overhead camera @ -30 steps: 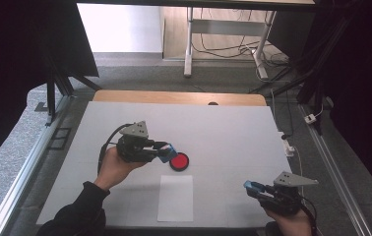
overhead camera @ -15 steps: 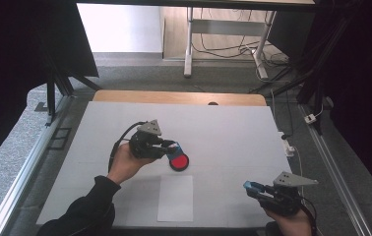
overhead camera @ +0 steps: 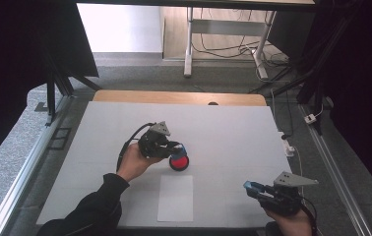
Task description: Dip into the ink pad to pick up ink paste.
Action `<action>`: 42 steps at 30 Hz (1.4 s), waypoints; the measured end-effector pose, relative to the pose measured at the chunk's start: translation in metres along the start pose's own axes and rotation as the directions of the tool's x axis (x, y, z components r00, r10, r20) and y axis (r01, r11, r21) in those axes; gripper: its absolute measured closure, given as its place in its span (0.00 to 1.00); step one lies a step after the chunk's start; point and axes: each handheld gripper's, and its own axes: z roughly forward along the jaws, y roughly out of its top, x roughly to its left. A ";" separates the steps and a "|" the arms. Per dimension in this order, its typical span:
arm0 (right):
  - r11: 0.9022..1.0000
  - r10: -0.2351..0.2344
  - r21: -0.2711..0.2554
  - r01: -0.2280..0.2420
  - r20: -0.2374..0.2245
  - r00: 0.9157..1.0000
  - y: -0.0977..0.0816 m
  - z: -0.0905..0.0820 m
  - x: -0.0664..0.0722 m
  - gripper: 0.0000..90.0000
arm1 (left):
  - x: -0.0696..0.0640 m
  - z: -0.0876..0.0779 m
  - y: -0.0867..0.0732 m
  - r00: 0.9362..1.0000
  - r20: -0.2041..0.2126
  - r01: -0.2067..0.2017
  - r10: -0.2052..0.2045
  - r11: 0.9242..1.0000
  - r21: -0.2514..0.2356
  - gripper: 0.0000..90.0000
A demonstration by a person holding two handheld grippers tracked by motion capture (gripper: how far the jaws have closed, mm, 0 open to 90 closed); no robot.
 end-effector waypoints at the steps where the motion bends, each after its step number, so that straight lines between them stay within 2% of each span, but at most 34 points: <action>1: 1.000 0.001 0.000 -0.001 -0.001 1.000 0.000 0.000 0.000 0.76 | 0.000 0.002 -0.001 1.000 -0.001 0.002 -0.002 1.000 0.004 0.78; 18: 1.000 0.000 0.001 0.000 -0.005 1.000 0.000 0.000 0.000 0.76 | 0.005 0.026 -0.007 1.000 -0.014 0.018 -0.017 0.997 0.072 0.78; 32: 1.000 -0.001 0.002 0.001 -0.006 1.000 0.000 0.000 0.000 0.76 | 0.010 0.035 -0.010 0.998 -0.017 0.056 -0.055 0.994 0.097 0.78; 37: 1.000 -0.002 0.002 0.002 -0.006 1.000 0.000 0.000 0.000 0.76 | 0.009 0.036 -0.008 0.998 -0.028 0.061 -0.058 0.992 0.110 0.78; 42: 1.000 -0.004 0.003 0.004 -0.006 1.000 0.000 0.000 0.000 0.76 | 0.006 0.036 -0.007 0.998 -0.043 0.048 -0.043 0.992 0.119 0.79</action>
